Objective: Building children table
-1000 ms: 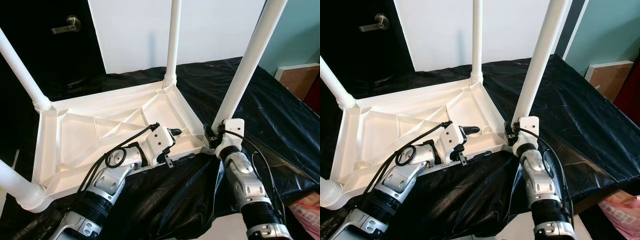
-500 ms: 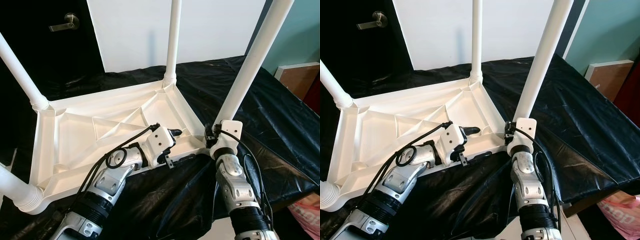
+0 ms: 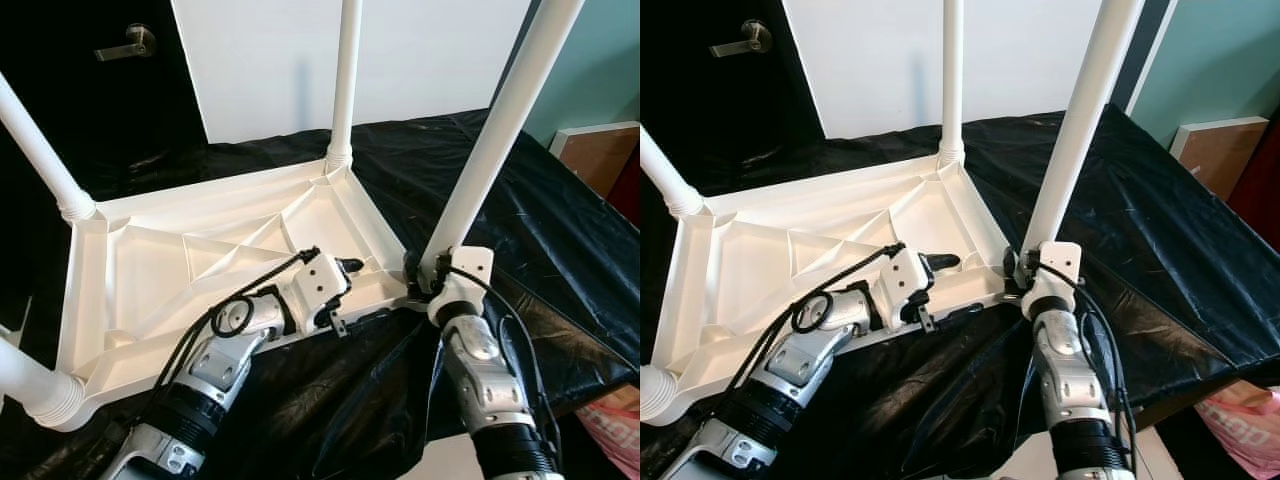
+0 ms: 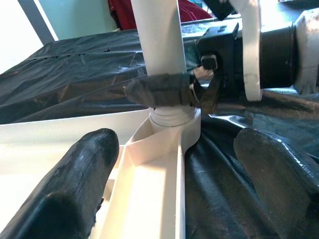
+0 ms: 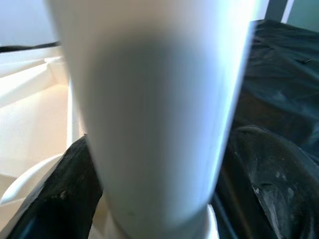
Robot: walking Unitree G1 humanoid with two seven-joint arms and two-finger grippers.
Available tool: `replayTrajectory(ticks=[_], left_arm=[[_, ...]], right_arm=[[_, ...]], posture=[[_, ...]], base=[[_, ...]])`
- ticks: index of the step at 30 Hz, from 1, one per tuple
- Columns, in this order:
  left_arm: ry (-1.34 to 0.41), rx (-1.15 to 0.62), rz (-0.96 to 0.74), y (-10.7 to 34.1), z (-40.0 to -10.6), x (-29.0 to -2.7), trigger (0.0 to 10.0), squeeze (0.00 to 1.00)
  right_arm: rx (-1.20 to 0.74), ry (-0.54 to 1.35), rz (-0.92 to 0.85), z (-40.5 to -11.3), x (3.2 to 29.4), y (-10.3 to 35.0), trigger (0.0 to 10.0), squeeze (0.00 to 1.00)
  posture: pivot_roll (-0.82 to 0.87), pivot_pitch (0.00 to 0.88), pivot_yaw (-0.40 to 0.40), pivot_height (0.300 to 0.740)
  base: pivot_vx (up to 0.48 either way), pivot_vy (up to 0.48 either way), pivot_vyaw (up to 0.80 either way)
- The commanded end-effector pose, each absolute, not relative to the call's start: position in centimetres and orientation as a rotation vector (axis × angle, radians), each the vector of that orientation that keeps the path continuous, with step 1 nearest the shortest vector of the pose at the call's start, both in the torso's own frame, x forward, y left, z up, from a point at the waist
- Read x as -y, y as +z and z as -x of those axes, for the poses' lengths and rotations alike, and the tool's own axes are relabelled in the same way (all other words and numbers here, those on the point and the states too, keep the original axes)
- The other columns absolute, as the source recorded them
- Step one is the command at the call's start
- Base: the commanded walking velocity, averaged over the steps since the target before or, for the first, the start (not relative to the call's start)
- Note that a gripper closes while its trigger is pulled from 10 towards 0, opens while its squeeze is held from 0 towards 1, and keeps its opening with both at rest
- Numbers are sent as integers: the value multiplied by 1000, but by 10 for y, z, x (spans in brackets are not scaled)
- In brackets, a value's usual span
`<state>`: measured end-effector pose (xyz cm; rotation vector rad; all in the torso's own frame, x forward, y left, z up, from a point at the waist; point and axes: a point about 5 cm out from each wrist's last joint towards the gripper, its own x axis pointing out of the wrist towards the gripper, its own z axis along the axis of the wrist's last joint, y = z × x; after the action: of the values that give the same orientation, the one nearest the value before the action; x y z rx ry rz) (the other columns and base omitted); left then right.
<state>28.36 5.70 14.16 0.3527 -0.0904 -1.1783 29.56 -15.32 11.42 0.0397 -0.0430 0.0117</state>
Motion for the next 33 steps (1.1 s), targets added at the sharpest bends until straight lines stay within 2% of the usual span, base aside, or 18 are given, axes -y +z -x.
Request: replayTrajectory(ticks=[1,2,6,7,16,23,24,25,26,33], left_arm=[[-1182,85,-371,139,-283,-58,10000,0],[-1182,86,-374,140,-284,-59,10000,0],[-1182,87,-375,140,-284,-59,10000,0],[-1181,88,-376,141,-285,-59,10000,0],[-1181,89,-377,141,-285,-60,10000,0],[-1174,95,-374,143,-287,-58,10000,0],[-1172,96,-373,143,-287,-58,10000,0],[-1172,96,-373,143,-287,-58,10000,0],[-1168,98,-373,143,-287,-58,10000,0],[-1162,101,-375,144,-288,-59,10000,0]], right_arm=[[51,35,-49,-294,153,114,10000,1000],[61,114,-37,-293,158,116,10000,1000],[62,175,-31,-293,162,115,10000,1000],[61,229,-23,-293,166,115,10000,0],[30,462,44,-297,173,113,10000,0],[8,602,139,-315,178,120,10000,0],[7,613,148,-318,178,121,8706,0],[7,613,148,-318,178,121,8706,0],[-3,629,158,-321,178,120,0,0],[-19,652,153,-320,179,116,0,0]], posture=[[-12,0,-32,740],[-12,0,-31,740],[-10,0,-29,740],[-9,0,-27,740],[-11,0,-21,740],[-5,0,-28,740],[-5,0,-28,740],[-5,0,-28,740],[-1,0,-32,740],[5,0,-38,740]], base=[[0,0,0],[0,0,0],[0,0,0],[0,0,0],[0,0,0],[0,0,0],[0,0,0],[0,0,0],[0,0,0],[0,0,0]])
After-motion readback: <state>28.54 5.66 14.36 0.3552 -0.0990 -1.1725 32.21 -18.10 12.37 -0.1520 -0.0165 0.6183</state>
